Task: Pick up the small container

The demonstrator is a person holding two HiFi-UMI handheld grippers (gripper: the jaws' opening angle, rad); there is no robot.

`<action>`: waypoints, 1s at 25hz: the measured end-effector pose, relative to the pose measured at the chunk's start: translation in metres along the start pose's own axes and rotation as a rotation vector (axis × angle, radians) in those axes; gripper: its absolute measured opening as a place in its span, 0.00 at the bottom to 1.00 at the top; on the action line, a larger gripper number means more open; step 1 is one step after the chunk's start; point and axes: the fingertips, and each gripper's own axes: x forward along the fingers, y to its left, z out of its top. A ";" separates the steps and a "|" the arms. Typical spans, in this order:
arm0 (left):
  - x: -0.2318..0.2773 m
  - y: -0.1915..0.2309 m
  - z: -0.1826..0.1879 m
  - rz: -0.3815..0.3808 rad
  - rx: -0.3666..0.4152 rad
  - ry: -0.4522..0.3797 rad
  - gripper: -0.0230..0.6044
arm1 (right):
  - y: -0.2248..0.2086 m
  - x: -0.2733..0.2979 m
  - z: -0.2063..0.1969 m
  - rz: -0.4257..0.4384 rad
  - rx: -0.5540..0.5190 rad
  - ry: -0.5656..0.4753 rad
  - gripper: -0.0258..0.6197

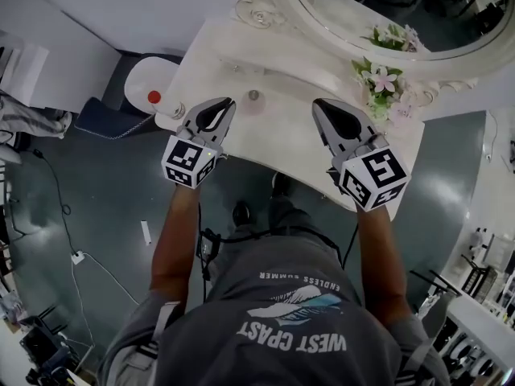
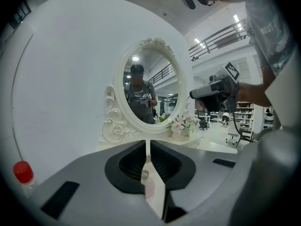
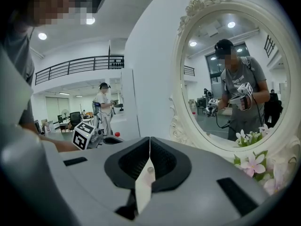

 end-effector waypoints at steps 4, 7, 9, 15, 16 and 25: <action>0.018 0.005 -0.016 -0.005 -0.018 0.017 0.12 | -0.009 0.005 -0.007 -0.005 0.008 0.018 0.08; 0.033 0.009 -0.030 -0.008 -0.026 0.035 0.17 | -0.017 0.009 -0.014 -0.012 0.018 0.031 0.08; 0.044 0.010 -0.040 -0.013 -0.030 0.045 0.20 | -0.021 0.012 -0.018 -0.016 0.022 0.039 0.08; 0.072 0.011 -0.069 -0.025 -0.057 0.078 0.35 | -0.033 0.017 -0.028 -0.026 0.038 0.060 0.08; 0.076 0.011 -0.073 -0.025 -0.062 0.082 0.37 | -0.036 0.017 -0.030 -0.029 0.041 0.064 0.08; 0.109 0.015 -0.108 -0.014 -0.085 0.112 0.48 | -0.052 0.024 -0.050 -0.046 0.067 0.107 0.08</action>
